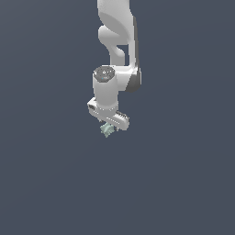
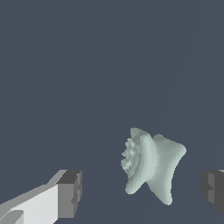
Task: Pick up the object and move it to a goal position.
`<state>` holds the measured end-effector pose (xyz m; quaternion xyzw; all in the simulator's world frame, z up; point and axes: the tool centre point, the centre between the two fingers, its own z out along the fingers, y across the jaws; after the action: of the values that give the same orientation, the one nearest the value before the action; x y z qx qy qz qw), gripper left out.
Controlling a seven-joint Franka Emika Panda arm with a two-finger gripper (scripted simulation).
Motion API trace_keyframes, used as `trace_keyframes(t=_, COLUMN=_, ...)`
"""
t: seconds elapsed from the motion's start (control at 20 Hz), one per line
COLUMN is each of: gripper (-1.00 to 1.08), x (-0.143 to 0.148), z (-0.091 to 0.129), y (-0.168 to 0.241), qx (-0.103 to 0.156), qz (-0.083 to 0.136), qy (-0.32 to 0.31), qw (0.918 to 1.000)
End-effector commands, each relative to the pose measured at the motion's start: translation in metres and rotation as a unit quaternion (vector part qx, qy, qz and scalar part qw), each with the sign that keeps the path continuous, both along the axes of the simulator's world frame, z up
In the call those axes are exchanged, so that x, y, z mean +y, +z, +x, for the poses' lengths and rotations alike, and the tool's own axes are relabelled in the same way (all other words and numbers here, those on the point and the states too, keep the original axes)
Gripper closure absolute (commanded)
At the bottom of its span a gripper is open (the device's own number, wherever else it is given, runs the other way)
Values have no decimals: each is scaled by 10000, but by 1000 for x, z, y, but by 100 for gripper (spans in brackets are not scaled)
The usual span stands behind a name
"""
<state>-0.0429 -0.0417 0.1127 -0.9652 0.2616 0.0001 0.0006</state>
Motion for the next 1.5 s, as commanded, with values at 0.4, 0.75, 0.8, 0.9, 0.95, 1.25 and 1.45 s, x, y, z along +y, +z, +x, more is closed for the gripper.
trace_keyframes(t=0.4, gripper=-92, x=-13, z=-22, y=-18, qx=2, qz=-3, qy=-1144, qw=9934)
trace_keyframes(t=0.75, gripper=-92, x=-16, z=-26, y=-21, qx=2, qz=-6, qy=-1358, qw=9907)
trace_keyframes(t=0.8, gripper=-92, x=-15, z=-26, y=-20, qx=4, qz=-6, qy=-1330, qw=9911)
trace_keyframes(t=0.9, gripper=-92, x=-15, z=-26, y=-22, qx=4, qz=-6, qy=-1330, qw=9911)
trace_keyframes(t=0.95, gripper=-92, x=-15, z=-26, y=-23, qx=4, qz=-6, qy=-1330, qw=9911)
trace_keyframes(t=1.25, gripper=-92, x=-16, z=-27, y=-47, qx=3, qz=-7, qy=-1347, qw=9909)
trace_keyframes(t=1.45, gripper=-92, x=-16, z=-27, y=-64, qx=3, qz=-7, qy=-1356, qw=9908)
